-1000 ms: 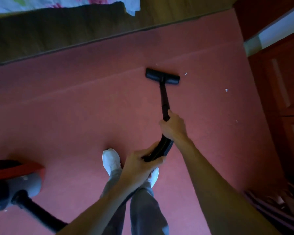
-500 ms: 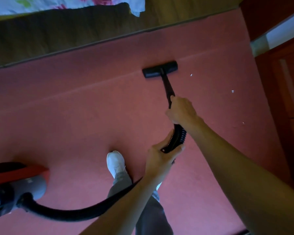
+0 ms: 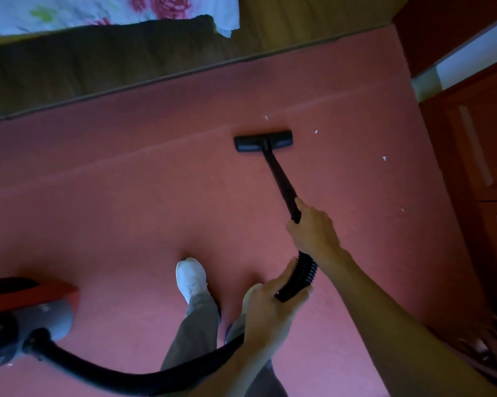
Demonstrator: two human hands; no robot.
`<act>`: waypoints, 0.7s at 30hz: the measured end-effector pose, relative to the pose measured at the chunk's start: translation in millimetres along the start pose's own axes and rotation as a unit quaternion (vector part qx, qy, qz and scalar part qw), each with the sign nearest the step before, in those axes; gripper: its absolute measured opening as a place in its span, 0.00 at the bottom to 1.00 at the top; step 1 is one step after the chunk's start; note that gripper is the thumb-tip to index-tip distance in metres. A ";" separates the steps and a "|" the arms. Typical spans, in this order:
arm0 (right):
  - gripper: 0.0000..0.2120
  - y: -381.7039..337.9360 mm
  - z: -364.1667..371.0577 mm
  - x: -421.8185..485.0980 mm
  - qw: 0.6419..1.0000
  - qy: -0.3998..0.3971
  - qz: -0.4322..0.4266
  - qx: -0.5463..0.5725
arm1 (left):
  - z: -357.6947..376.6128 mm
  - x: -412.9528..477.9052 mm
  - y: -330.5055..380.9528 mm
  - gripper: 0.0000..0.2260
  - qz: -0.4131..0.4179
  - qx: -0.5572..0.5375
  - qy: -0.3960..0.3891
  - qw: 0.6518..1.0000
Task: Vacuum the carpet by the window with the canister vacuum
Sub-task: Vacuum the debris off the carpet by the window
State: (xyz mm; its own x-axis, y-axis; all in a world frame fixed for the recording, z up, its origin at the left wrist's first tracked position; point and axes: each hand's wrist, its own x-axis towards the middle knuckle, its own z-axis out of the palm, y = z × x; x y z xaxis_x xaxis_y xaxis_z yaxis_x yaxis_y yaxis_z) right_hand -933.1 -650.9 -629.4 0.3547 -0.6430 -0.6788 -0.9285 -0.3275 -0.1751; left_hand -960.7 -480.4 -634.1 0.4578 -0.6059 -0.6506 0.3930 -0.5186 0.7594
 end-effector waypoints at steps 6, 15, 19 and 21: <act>0.26 -22.5 25.2 42.0 0.998 0.057 -0.010 -0.039 | -25.6 45.3 -1.3 0.21 -0.006 -0.031 -0.024 0.999; 0.29 16.2 52.8 33.3 0.997 0.057 0.004 -0.056 | 3.9 42.5 -39.2 0.20 -0.032 -0.028 -0.048 0.998; 0.26 18.5 32.1 20.8 0.994 0.103 -0.014 0.043 | 2.1 37.4 -26.8 0.21 0.000 0.010 -0.022 1.000; 0.26 17.4 24.7 15.0 0.991 0.108 -0.013 0.074 | -1.1 35.8 -21.3 0.22 0.012 0.029 -0.024 0.999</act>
State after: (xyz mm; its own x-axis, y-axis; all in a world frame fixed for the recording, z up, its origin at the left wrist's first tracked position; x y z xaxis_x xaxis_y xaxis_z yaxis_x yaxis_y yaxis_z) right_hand -946.6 -649.2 -660.2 0.3795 -0.7741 -0.5066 -0.9188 -0.2513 -0.3043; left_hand -951.8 -490.3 -673.5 0.4267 -0.6463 -0.6326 0.3351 -0.5367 0.7744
